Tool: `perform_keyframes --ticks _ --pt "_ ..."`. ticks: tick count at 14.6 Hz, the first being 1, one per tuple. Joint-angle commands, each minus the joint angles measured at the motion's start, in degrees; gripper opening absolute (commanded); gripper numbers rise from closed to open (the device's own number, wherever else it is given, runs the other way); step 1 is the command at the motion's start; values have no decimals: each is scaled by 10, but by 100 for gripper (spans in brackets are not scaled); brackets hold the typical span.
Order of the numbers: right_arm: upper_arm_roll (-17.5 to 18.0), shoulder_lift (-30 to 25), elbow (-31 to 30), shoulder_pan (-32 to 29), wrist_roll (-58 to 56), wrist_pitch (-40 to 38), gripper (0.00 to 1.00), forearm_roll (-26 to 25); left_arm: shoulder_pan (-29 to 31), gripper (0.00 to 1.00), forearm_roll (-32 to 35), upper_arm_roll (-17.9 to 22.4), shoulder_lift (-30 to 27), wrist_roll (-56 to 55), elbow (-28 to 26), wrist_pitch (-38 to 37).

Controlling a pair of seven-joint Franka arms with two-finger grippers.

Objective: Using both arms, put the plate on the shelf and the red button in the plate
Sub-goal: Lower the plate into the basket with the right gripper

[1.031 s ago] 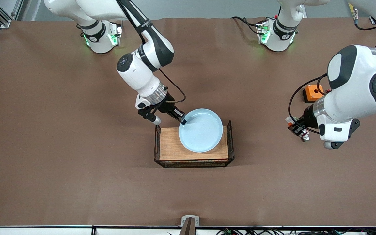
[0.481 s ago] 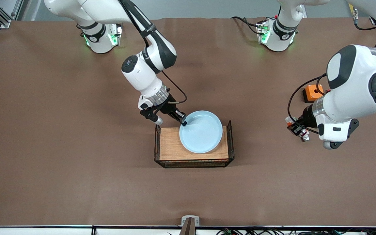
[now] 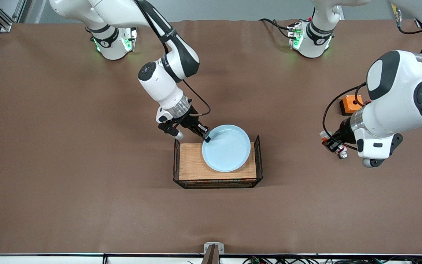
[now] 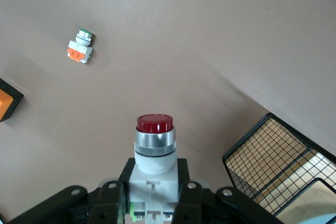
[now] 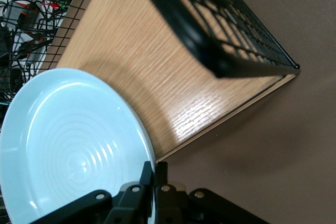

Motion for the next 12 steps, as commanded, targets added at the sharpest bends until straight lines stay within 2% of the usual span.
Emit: perform_keyframes --ticks 1,4,5,8,9,12 --pt "-6 0 -9 4 -4 -1 19 -1 -2 27 -11 0 -1 -5 3 -4" --pt "-6 0 -8 3 -3 -2 26 0 -2 27 -11 0 -1 -5 3 -4" --pt "-6 0 -8 2 -2 -3 32 0 -2 27 -11 0 -1 -5 3 -4" --pt "-6 -3 -8 2 3 -3 73 7 -2 27 -11 0 -1 -6 3 -4" --pt "-6 -3 -7 2 23 -3 99 7 -2 27 -11 0 -1 -9 3 -4" --pt "-7 -21 0 1 88 -32 100 7 -6 27 -12 -13 -8 -25 4 -6"
